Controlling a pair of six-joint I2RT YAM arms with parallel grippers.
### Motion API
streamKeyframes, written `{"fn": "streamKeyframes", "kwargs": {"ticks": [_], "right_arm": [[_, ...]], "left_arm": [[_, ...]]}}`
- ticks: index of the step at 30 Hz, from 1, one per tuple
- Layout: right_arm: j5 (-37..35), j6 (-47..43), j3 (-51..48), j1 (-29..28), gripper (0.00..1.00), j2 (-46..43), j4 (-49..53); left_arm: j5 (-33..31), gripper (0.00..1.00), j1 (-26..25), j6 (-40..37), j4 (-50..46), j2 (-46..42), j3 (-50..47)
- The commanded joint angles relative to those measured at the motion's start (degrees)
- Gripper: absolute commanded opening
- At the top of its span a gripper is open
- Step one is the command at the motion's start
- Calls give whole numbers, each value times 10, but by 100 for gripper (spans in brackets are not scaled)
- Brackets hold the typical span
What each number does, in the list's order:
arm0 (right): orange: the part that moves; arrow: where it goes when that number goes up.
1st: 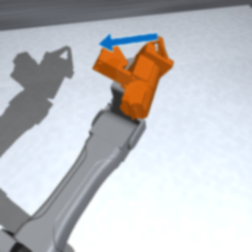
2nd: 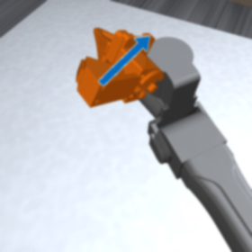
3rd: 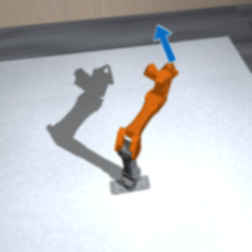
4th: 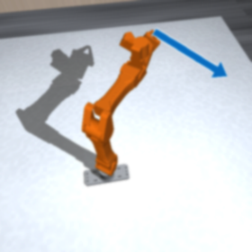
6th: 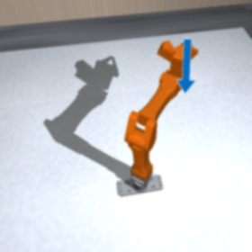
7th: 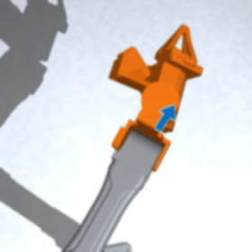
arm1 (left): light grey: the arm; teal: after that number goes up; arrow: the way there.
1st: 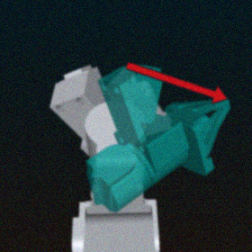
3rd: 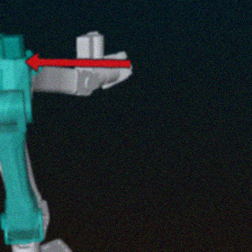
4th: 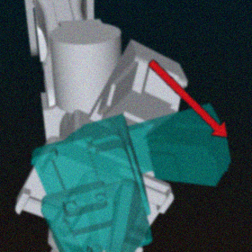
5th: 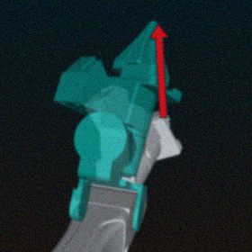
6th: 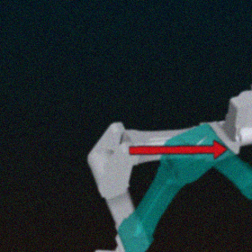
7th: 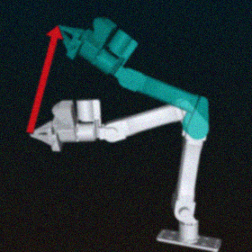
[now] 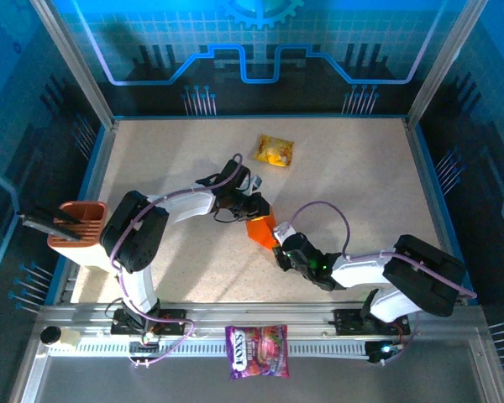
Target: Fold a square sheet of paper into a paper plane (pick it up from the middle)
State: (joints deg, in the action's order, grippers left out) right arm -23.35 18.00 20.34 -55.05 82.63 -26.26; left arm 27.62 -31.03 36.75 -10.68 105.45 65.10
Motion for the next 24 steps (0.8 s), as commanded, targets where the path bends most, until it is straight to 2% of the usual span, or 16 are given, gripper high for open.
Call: {"fn": "streamKeyframes", "kwargs": {"ticks": [1, 15, 19, 24], "right_arm": [[-1, 4, -10, 7, 18, 3, -23], [8, 8, -10, 8, 10, 9, -31], [18, 11, -9, 11, 8, 11, -30], [41, 22, -6, 18, 7, 17, -25]], "left_arm": [[-7, 17, -3, -1, -9, -20, -11], [-11, 17, -3, 1, -9, -24, -15], [-19, 23, -3, 3, -11, -26, -14], [-45, 38, -3, 12, -10, -40, -17]]}}
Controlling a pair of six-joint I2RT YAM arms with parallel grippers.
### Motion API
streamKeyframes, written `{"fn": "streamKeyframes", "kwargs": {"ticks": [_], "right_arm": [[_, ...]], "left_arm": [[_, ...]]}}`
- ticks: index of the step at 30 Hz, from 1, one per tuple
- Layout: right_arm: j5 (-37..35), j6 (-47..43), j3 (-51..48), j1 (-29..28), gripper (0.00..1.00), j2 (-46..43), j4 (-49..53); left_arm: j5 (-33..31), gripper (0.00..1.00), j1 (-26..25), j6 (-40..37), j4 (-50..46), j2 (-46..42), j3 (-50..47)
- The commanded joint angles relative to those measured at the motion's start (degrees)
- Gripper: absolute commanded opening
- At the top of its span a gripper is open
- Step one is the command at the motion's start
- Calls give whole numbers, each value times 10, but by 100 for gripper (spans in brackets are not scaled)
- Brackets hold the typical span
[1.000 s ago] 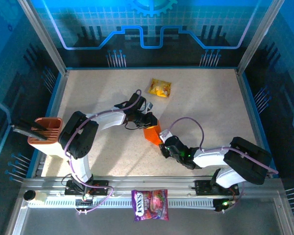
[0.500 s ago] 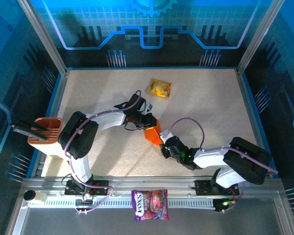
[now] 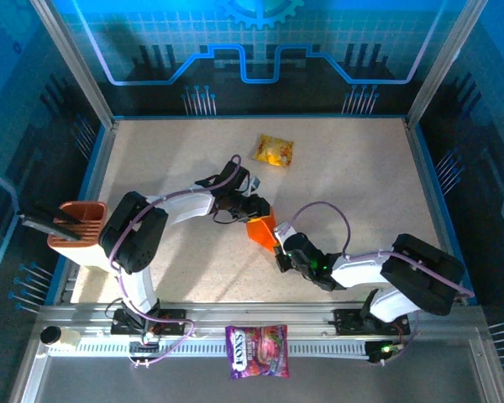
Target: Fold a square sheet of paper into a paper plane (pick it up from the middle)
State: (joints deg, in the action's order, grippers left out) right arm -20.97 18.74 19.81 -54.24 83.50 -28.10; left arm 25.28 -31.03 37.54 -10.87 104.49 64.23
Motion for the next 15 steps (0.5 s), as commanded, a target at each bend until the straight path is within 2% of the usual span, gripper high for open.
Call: {"fn": "streamKeyframes", "kwargs": {"ticks": [1, 7, 9, 15], "right_arm": [[27, 20, -1, 15, 7, 10, -6], [69, 41, 5, 36, 8, 27, 1], [83, 46, 8, 41, 9, 35, 0], [148, 71, 12, 67, 7, 54, -15]], "left_arm": [[-31, 41, -3, 7, -9, -37, -10], [-90, 50, 2, 19, -13, -79, -28], [-106, 60, 4, 23, -16, -96, -37], [-127, 62, 9, 21, -15, -139, -54]]}}
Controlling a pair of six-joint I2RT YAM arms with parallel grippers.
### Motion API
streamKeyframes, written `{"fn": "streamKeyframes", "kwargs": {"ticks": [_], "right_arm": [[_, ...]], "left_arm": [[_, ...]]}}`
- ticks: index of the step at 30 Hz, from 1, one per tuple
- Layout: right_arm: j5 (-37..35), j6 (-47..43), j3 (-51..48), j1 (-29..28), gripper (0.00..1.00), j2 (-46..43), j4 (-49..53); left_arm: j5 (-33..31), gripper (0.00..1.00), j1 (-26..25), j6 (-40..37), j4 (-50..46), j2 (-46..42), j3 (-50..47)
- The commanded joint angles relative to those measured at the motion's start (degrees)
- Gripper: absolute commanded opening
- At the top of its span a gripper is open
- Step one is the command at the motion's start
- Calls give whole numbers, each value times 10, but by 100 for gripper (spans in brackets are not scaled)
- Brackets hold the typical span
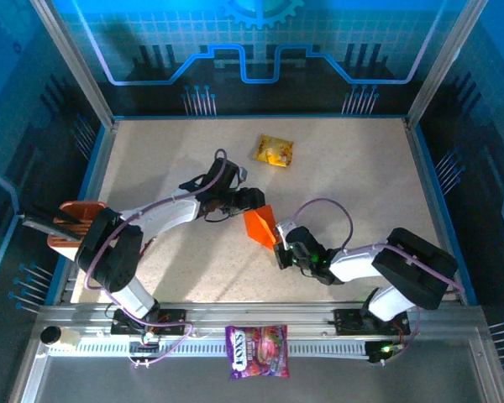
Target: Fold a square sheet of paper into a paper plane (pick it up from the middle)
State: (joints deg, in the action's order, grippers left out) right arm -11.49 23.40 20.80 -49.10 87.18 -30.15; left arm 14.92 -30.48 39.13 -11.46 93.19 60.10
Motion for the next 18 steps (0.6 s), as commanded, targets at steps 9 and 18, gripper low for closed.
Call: {"fn": "streamKeyframes", "kwargs": {"ticks": [9, 18], "right_arm": [[178, 73, -2, 73, 6, 47, -31], [239, 110, -9, 103, 7, 82, -65]], "left_arm": [[-5, 58, 4, 18, 12, -27, -25], [41, 22, 5, 47, 78, -14, -67]]}}
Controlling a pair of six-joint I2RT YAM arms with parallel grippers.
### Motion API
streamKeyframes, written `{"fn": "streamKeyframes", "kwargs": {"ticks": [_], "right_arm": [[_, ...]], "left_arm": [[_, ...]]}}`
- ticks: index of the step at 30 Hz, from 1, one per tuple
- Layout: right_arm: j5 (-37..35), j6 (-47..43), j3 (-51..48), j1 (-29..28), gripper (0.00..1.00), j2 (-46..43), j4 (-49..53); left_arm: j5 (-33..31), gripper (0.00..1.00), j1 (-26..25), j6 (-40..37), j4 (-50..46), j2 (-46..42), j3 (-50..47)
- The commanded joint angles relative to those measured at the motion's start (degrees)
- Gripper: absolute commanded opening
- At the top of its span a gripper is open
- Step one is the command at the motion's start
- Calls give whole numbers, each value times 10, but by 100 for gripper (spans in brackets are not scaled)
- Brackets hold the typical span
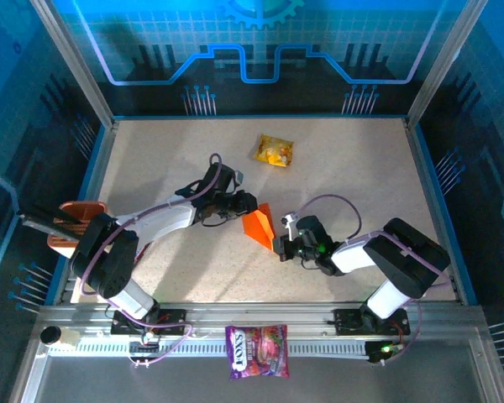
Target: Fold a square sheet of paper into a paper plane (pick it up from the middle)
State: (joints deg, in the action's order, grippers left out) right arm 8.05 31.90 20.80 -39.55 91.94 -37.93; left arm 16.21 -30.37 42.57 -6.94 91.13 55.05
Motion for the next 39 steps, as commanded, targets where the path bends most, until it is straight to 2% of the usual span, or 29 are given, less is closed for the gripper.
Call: {"fn": "streamKeyframes", "kwargs": {"ticks": [1, 4, 10, 25, 33, 39], "right_arm": [[52, 28, -8, 11, 6, 37, 12], [77, 42, -4, 24, 7, 45, 16], [103, 55, 4, 38, 8, 60, 22], [97, 44, 28, 43, 16, 33, 85], [98, 38, 39, 43, 5, 38, 102], [129, 46, 41, 49, 2, 43, 93]], "left_arm": [[36, 20, 4, 14, 40, 9, -19], [63, 14, 1, 19, 63, 26, -26], [92, 13, -16, 34, 109, 61, -27], [71, 12, -25, 33, 125, 127, -2], [61, 12, -25, 30, 112, 137, 2], [53, 12, -25, 26, 107, 142, 6]]}}
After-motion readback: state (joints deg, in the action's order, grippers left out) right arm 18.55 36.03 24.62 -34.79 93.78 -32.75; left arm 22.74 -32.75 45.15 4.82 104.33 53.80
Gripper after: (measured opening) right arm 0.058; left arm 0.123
